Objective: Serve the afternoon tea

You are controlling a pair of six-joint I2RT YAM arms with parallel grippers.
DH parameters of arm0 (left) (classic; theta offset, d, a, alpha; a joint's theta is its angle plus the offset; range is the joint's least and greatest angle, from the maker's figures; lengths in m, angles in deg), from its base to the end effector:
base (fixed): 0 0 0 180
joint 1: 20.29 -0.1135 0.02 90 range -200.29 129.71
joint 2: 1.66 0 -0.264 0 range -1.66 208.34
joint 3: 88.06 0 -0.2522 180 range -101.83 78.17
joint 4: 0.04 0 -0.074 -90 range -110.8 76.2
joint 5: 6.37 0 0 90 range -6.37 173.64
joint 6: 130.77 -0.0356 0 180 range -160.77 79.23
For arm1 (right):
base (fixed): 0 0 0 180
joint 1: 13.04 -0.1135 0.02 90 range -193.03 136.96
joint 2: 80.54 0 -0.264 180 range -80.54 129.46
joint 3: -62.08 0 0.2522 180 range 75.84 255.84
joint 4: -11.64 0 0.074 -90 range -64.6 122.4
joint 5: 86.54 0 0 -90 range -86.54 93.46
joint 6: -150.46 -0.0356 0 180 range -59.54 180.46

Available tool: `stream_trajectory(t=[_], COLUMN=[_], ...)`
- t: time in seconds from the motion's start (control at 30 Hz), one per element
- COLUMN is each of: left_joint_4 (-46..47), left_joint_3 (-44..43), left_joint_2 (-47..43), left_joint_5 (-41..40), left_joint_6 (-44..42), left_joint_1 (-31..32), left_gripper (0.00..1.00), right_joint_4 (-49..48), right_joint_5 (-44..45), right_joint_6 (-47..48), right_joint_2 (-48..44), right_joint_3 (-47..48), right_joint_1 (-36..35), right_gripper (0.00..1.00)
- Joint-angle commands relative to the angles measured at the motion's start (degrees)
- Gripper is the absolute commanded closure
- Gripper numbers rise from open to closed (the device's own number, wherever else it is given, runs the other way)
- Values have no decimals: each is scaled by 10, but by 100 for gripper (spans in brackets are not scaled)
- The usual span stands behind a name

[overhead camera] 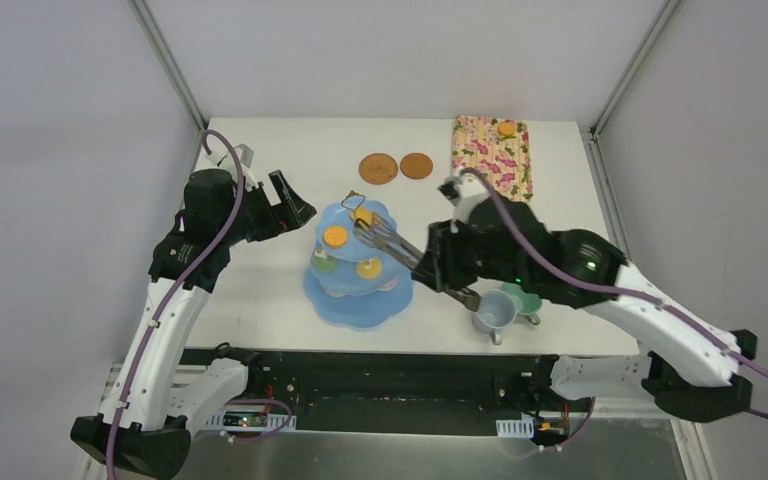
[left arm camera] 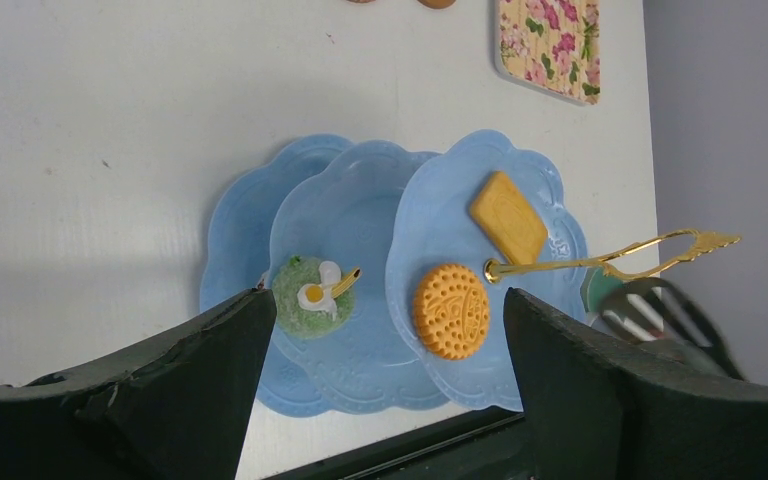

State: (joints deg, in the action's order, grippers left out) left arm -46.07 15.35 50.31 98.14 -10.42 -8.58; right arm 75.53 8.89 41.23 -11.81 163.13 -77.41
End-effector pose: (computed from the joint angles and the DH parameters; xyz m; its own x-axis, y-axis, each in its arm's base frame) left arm 0.1819 -0.0468 0.3869 -0.5231 -0.3911 -0.7572 0.1861 0.8146 -0.5493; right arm 0.1028 0.2065 0.4371 -0.4980 -0.2799 -0.8208 -0.7400 0.6307 0.2338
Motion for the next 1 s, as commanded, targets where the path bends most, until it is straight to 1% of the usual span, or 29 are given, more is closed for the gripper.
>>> stream_trajectory(t=[0.0, 0.1, 0.17, 0.2, 0.27, 0.3, 0.37, 0.43, 0.47, 0.5, 0.57, 0.63, 0.67, 0.73, 0.87, 0.97], left_joint_4=[10, 13, 16, 17, 18, 19, 22, 21, 20, 20, 19, 19, 19, 19, 14, 10], left_joint_3=[6, 9, 9, 11, 12, 13, 14, 15, 15, 15, 16, 17, 16, 13, 11, 13], left_joint_2=[-2, 2, 5, 6, 9, 10, 11, 11, 11, 11, 11, 11, 11, 10, 7, 4], left_joint_5=[-6, -4, -1, 0, 0, 1, 2, 3, 3, 3, 3, 4, 3, 0, -6, -9], left_joint_6=[-14, -11, -9, -8, -5, -4, -3, -3, -4, -4, -5, -5, -7, -12, -21, -24], left_joint_1=[6, 6, 6, 6, 6, 6, 6, 6, 6, 6, 7, 8, 9, 11, 16, 17], left_gripper=[12, 12, 12, 12, 12, 12, 12, 12, 12, 12, 12, 12, 12, 12, 12, 12], right_joint_4=[66, 90, 93, 94, 92, 88, 64, 6, -35, -76, -138, -167, -173, -180, -172, -166], right_joint_5=[106, 193, 247, 277, 332, 362, 420, 447, 435, 403, 289, 167, 123, 58, -35, -82], right_joint_6=[9, -10, -24, -30, -35, -31, 1, 58, 93, 126, 163, 162, 156, 144, 109, 90], right_joint_2=[-121, -167, -185, -189, -186, -181, -166, -149, -146, -144, -130, -97, -72, -16, 113, 213], right_joint_3=[-16, -28, -39, -45, -56, -61, -78, -94, -106, -119, -137, -140, -134, -118, -53, 17], right_joint_1=[-3, -2, -2, -2, -2, -2, 3, 33, 64, 113, 237, 358, 407, 484, 576, 610], right_gripper=[61, 70, 72, 72, 67, 67, 67, 66, 66, 66, 66, 66, 66, 66, 64, 62])
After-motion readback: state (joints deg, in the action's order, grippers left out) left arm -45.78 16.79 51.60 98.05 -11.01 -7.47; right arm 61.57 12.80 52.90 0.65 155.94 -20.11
